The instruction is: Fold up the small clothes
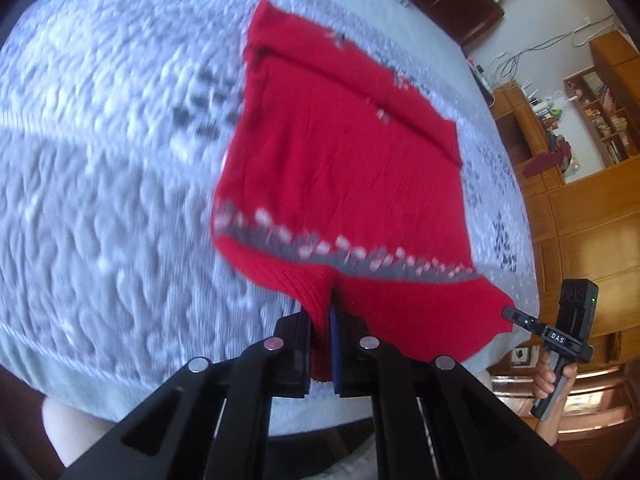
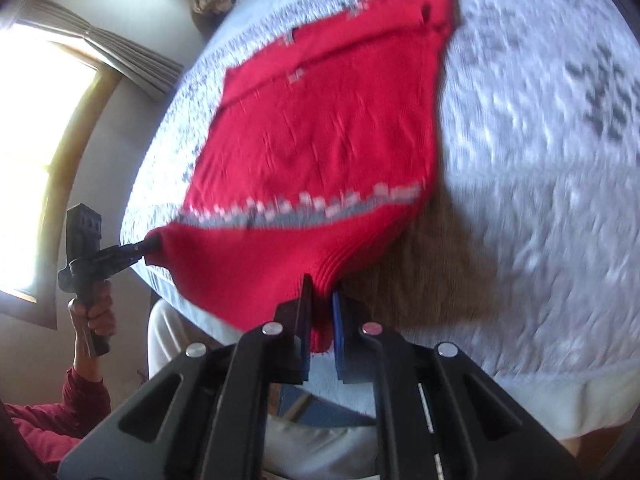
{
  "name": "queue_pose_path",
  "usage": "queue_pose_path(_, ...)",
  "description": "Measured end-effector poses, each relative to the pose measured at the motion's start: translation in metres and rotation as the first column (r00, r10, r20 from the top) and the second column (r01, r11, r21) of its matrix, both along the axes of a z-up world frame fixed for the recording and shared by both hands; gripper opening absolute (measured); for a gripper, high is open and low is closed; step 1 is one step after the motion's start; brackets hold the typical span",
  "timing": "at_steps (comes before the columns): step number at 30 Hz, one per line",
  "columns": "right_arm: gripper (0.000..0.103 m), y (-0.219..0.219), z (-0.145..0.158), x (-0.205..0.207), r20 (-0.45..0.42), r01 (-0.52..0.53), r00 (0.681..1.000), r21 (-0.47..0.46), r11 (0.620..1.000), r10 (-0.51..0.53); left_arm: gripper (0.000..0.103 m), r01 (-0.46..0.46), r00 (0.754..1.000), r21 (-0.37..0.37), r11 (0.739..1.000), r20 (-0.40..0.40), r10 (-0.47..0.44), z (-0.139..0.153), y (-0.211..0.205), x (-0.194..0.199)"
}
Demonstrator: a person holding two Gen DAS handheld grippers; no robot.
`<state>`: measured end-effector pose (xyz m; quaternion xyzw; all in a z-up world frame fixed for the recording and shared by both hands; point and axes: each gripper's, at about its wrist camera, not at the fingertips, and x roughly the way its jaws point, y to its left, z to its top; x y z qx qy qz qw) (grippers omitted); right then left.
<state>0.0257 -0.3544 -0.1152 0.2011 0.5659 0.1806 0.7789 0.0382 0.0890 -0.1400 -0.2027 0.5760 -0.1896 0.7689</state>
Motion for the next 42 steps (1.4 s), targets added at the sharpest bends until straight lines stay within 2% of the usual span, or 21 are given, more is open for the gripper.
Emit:
queue_pose_path(4,0.007,-0.010,0.005,0.034,-0.010,0.018,1.000,-0.003,1.000,-0.018,0.007,-0.019,1.000,0.014,1.000,0.021,0.019,0.010,-0.002,0.041)
queue_pose_path(9,0.007,-0.027,-0.004,0.095,-0.066,0.066,0.996,0.033,0.997,-0.064,0.007,-0.046,0.999,0.034,0.998,0.012,0.045,0.003,-0.006,0.098)
queue_pose_path(15,0.007,-0.040,-0.034,0.165,-0.162,0.112,0.981,0.031,0.993,-0.106,0.007,-0.069,0.997,0.059,0.996,-0.041,0.072,-0.030,-0.006,0.160)
queue_pose_path(20,0.010,-0.047,-0.060,0.202,-0.236,0.145,0.962,0.018,0.989,-0.137,0.008,-0.070,0.992,0.090,0.994,-0.097,0.078,-0.061,-0.014,0.196)
queue_pose_path(21,0.016,-0.048,-0.062,0.205,-0.242,0.151,0.959,0.003,0.988,-0.146,0.010,-0.065,0.991,0.089,0.994,-0.113,0.075,-0.065,-0.015,0.200)
queue_pose_path(22,0.033,-0.051,-0.063,0.208,-0.240,0.165,0.956,-0.028,0.986,-0.167,0.012,-0.063,0.989,0.083,0.995,-0.127,0.073,-0.067,-0.015,0.203)
queue_pose_path(23,0.042,-0.055,-0.061,0.210,-0.228,0.174,0.957,-0.043,0.984,-0.179,0.016,-0.060,0.988,0.058,0.996,-0.140,0.068,-0.066,-0.013,0.206)
queue_pose_path(24,0.045,-0.059,-0.057,0.210,-0.209,0.175,0.961,-0.043,0.984,-0.180,0.018,-0.059,0.987,0.034,0.998,-0.146,0.063,-0.064,-0.011,0.207)
queue_pose_path(27,0.039,-0.066,-0.047,0.208,-0.168,0.155,0.973,-0.017,0.988,-0.156,0.035,-0.051,0.992,0.012,0.999,-0.118,0.052,-0.048,-0.003,0.206)
queue_pose_path(28,0.039,-0.067,-0.043,0.208,-0.155,0.148,0.977,-0.018,0.989,-0.149,0.045,-0.051,0.994,0.019,0.999,-0.099,0.053,-0.042,0.001,0.206)
queue_pose_path(29,0.039,-0.067,-0.040,0.208,-0.140,0.136,0.981,-0.021,0.991,-0.137,0.050,-0.055,0.997,0.052,0.997,-0.055,0.058,-0.032,0.004,0.204)
queue_pose_path(30,0.039,-0.068,-0.036,0.207,-0.126,0.125,0.984,-0.023,0.992,-0.127,0.051,-0.054,0.998,0.082,0.995,-0.014,0.055,-0.022,0.006,0.203)
queue_pose_path(33,0.039,-0.063,-0.027,0.203,-0.089,0.071,0.993,-0.023,0.997,-0.073,0.053,-0.036,0.998,0.087,0.996,0.055,0.031,-0.003,0.014,0.202)
queue_pose_path(35,0.039,-0.054,-0.023,0.204,-0.060,0.028,0.998,-0.043,0.999,-0.030,0.055,-0.002,0.995,0.158,0.987,0.098,-0.014,0.004,0.012,0.203)
queue_pose_path(39,0.039,-0.036,-0.026,0.211,-0.037,-0.037,0.999,-0.125,0.992,0.032,0.055,0.118,0.985,0.244,0.963,0.096,-0.145,-0.007,-0.010,0.206)
queue_pose_path(42,0.039,-0.028,-0.037,0.217,-0.059,-0.060,0.997,-0.150,0.987,0.051,0.055,0.191,0.968,0.325,0.926,0.096,-0.233,-0.017,-0.032,0.204)
